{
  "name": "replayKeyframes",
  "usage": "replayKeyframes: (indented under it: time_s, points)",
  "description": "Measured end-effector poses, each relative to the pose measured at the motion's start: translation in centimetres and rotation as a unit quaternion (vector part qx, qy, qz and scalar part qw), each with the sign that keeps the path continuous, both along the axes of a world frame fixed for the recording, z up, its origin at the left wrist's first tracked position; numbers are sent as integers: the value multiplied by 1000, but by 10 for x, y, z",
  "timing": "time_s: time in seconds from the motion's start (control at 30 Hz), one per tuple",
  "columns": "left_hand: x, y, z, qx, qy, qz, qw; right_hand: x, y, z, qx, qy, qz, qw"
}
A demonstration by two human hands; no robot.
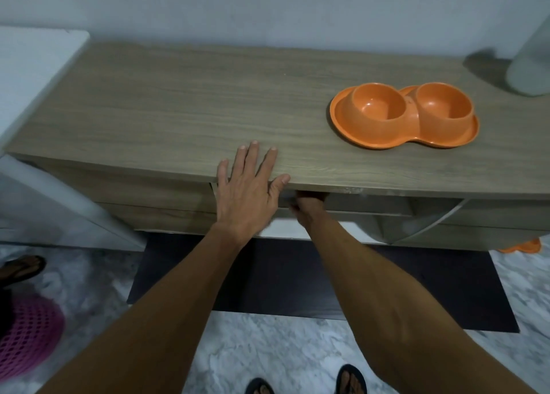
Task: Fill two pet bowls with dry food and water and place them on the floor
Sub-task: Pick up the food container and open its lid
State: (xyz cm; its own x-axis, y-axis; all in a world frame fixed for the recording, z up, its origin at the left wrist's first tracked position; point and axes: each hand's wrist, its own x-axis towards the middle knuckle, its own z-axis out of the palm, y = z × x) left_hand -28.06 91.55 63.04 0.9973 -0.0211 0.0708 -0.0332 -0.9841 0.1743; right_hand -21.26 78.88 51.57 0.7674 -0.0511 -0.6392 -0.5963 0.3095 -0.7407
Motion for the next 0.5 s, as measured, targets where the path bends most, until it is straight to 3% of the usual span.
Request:
replayKeyframes:
  time_s: [0.1, 0.33, 0.5]
  points:
    - [2, 0, 5, -7, 44, 0, 999, -33, -11, 26, -31, 15, -85, 996]
    - [8, 4, 40, -21, 164, -15, 986, -120, -50, 85, -23, 57, -69, 996]
    - [-9, 2, 66, -47, 167, -11, 985, -151, -68, 134, -38, 39, -68, 996]
